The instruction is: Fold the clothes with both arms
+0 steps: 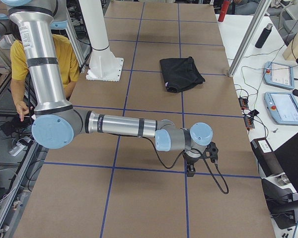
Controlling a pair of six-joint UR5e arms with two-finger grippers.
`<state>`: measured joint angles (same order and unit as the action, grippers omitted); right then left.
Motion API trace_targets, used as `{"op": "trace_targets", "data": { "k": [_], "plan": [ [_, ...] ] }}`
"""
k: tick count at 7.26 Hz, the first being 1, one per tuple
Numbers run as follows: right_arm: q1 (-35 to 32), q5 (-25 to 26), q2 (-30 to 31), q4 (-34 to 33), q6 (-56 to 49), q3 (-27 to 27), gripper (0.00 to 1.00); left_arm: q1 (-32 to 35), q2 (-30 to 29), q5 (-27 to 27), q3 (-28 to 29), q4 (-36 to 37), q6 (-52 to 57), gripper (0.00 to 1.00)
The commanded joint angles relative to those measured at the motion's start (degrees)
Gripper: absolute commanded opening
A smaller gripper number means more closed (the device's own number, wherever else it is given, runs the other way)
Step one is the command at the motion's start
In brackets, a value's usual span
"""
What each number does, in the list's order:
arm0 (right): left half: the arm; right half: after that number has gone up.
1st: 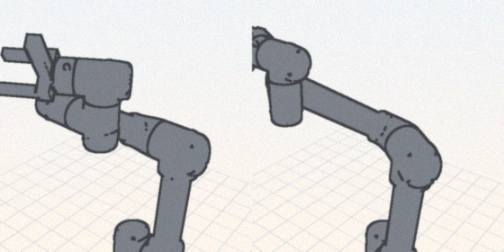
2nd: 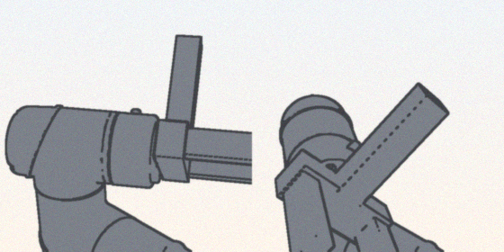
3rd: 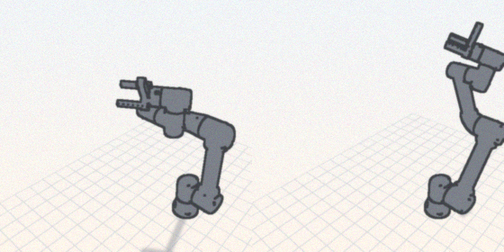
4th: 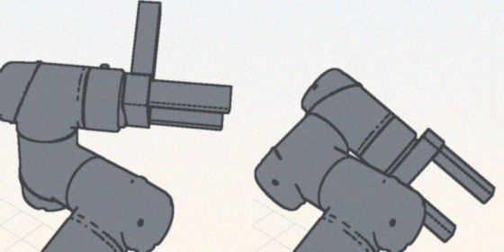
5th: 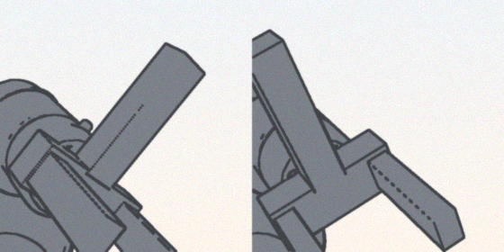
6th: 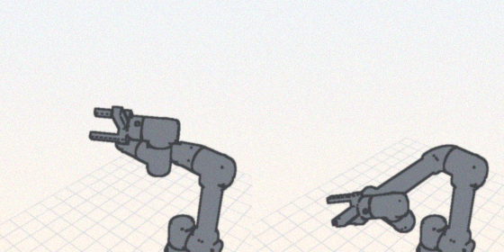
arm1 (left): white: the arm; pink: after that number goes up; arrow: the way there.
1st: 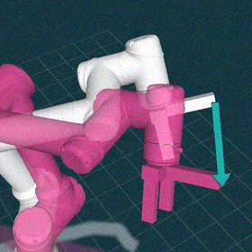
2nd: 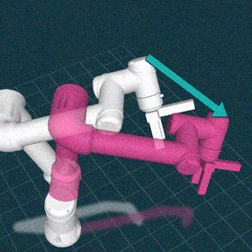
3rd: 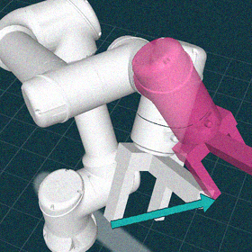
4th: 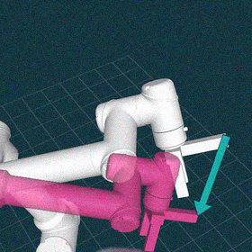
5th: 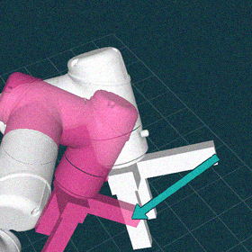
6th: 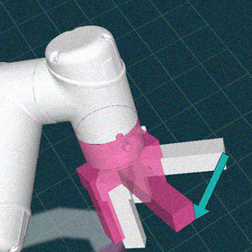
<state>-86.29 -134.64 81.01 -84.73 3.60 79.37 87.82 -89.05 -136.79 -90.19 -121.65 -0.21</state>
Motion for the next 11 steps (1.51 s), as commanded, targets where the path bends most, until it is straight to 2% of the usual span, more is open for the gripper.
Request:
{"op": "trace_targets", "data": {
  "k": [1,3,4,6,11],
  "plan": [
    [-0.11,0.6,3.62,-7.19,-0.18,9.9,1.0,0.25,2.98,0.38,-0.95,1.24,0.03,1.0],
    [-0.02,0.86,5.73,-7.11,-0.09,12.64,1.0,0.25,3.53,0.82,-1.83,1.15,0.12,1.0],
    [-0.02,1.82,5.31,-6.85,0.0,12.74,1.0,0.25,3.53,0.91,-1.83,1.15,0.12,1.0],
    [-0.02,-0.18,5.47,-7.11,0.61,13.44,1.0,0.34,3.27,1.08,-1.83,1.33,-0.32,1.0],
    [-0.19,-0.45,6.26,-7.38,0.61,13.89,1.0,0.69,3.7,1.08,-1.75,1.5,-0.5,1.0]
  ]
}}
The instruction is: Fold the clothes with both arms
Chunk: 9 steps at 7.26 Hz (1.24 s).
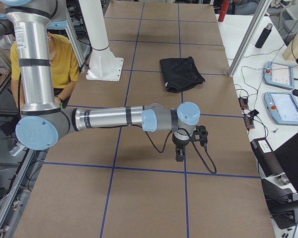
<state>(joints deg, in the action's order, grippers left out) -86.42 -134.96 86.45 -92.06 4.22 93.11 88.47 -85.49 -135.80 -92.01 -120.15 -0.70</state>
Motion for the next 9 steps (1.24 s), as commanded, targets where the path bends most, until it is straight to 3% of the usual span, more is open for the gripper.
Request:
{"op": "trace_targets", "data": {
  "k": [1,4,9],
  "plan": [
    [-0.85,-0.82,3.43,0.29,0.0,1.27,1.0,-0.05,0.41,0.09,0.25,0.09,-0.01,1.0],
    [-1.65,-1.62,6.45,-0.05,0.18,4.52,1.0,-0.49,-2.83,0.18,-3.24,11.21,-0.01,1.0],
    [-1.56,-1.53,6.36,0.74,0.09,4.97,1.0,-0.4,-4.33,-0.17,-4.93,11.25,-0.01,1.0]
  ]
}}
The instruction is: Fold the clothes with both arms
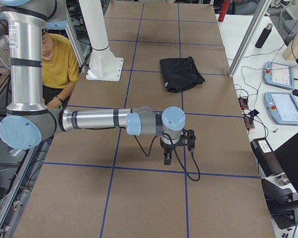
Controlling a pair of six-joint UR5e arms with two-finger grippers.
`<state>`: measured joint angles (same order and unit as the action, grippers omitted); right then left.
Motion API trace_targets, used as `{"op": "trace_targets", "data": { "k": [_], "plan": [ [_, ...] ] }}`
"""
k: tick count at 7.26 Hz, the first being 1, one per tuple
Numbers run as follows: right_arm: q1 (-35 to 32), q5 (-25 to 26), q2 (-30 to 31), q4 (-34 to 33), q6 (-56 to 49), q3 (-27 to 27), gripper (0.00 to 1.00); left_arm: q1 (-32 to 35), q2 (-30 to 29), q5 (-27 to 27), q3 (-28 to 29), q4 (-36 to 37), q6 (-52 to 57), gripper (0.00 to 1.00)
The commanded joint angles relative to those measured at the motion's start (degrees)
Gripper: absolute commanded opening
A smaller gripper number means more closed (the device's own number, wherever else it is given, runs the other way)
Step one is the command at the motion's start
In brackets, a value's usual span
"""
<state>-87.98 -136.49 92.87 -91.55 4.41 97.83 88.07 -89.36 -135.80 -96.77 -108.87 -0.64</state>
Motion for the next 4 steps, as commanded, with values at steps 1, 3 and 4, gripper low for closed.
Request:
{"op": "trace_targets", "data": {
  "k": [1,3,4],
  "plan": [
    [0.0,-0.18,-0.15,0.32,-0.19,0.26,1.0,0.0,-0.64,-0.52,-0.18,-0.02,-0.06,1.0],
    [0.0,-0.62,-0.24,0.32,-0.45,0.61,1.0,0.0,-0.64,-0.61,-1.84,-0.02,-0.06,1.0],
    [0.0,-0.88,-0.41,0.32,-0.45,1.22,1.0,0.0,-0.73,-1.39,-2.63,-0.11,-0.06,1.0]
  ]
}}
